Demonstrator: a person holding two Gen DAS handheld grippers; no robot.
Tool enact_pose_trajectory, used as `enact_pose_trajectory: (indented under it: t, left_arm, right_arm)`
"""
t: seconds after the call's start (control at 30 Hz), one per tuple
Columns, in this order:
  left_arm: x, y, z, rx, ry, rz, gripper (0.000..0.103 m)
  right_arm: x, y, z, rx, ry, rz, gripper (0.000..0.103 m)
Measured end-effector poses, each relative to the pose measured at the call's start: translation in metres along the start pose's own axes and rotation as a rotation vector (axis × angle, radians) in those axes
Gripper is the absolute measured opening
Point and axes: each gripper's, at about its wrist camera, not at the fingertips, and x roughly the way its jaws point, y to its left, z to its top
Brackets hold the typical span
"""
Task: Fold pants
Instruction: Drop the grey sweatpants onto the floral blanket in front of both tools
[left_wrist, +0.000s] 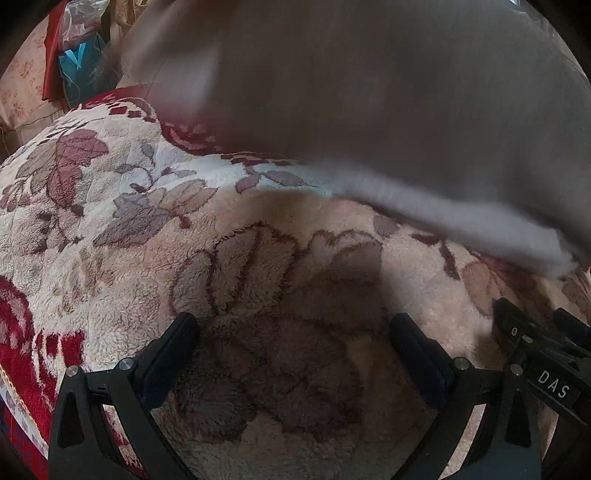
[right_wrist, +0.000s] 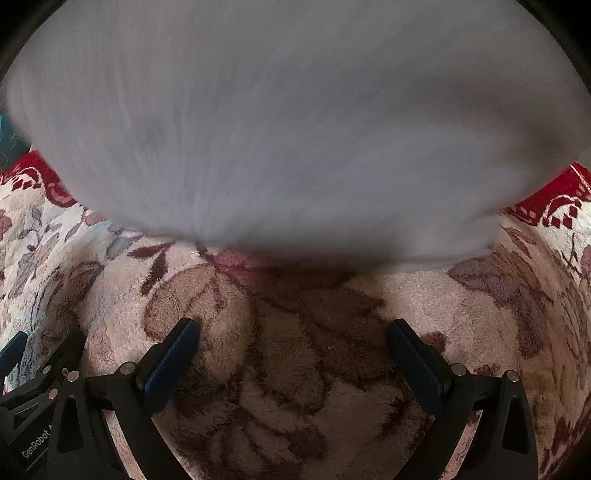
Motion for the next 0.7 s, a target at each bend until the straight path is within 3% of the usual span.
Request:
enact_pose_trajectory:
  t: [0.7]
  left_arm:
    - [0.0000, 0.0000, 0.0000, 0.000, 0.000, 0.000, 0.103]
  right_arm:
    - [-0.0015, 0.0022, -0.0018, 0.001, -0.002, -0.001, 0.103]
